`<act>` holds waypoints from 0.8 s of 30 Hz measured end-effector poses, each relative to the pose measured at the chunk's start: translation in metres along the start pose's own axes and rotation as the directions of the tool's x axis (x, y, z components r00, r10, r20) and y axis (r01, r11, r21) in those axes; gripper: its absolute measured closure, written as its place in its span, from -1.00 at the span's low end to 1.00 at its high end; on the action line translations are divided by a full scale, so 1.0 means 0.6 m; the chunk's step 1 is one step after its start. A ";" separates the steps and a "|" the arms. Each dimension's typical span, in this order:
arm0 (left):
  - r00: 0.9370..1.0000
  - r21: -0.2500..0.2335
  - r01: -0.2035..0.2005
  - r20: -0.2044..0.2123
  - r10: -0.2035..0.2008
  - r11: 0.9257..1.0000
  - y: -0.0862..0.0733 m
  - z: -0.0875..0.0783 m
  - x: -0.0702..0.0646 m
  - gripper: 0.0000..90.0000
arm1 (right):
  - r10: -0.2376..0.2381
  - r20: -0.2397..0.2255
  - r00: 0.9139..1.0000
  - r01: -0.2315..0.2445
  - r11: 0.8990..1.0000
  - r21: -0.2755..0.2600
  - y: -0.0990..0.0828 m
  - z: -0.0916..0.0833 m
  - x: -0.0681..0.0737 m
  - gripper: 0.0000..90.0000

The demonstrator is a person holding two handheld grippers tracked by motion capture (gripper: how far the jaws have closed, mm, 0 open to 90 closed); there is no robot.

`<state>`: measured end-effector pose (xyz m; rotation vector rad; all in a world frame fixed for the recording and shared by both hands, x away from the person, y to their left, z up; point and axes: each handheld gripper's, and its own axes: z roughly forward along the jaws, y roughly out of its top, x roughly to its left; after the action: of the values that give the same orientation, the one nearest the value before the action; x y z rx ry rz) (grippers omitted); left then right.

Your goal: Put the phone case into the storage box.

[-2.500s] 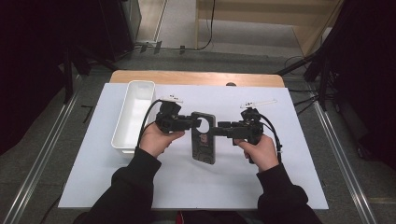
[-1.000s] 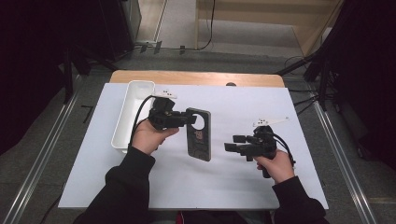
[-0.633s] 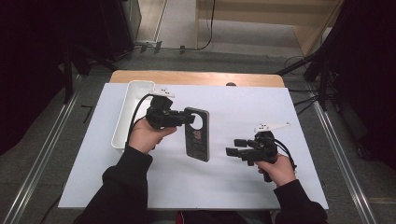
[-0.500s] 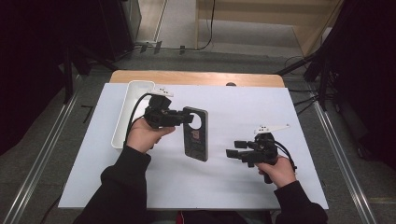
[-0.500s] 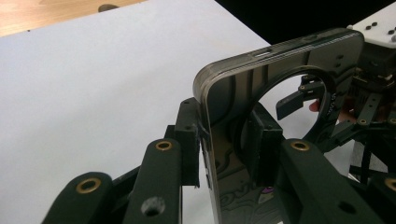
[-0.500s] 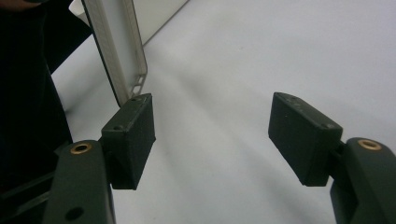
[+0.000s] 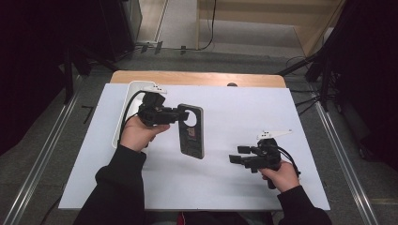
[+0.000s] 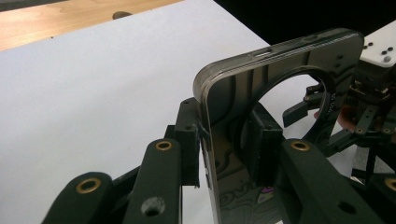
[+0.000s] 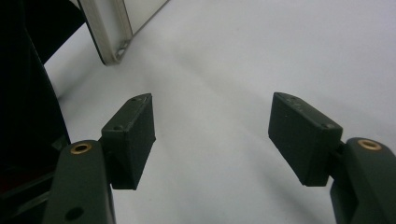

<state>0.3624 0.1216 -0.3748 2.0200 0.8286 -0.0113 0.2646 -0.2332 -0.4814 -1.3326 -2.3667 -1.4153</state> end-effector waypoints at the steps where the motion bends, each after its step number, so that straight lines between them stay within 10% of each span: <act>1: 1.000 0.000 -0.001 -0.002 0.001 1.000 0.000 -0.002 0.000 0.55 | -0.006 0.001 1.000 0.006 1.000 0.001 -0.002 0.000 -0.001 -0.32; 24: 0.998 -0.002 0.012 -0.056 -0.012 1.000 0.000 -0.033 0.023 0.55 | 0.008 0.010 1.000 -0.008 1.000 0.005 -0.035 -0.015 0.000 -0.32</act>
<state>0.3669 0.1444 -0.3680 2.0220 0.8754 0.0394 0.2465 -0.2438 -0.4907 -1.3487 -2.3670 -1.4027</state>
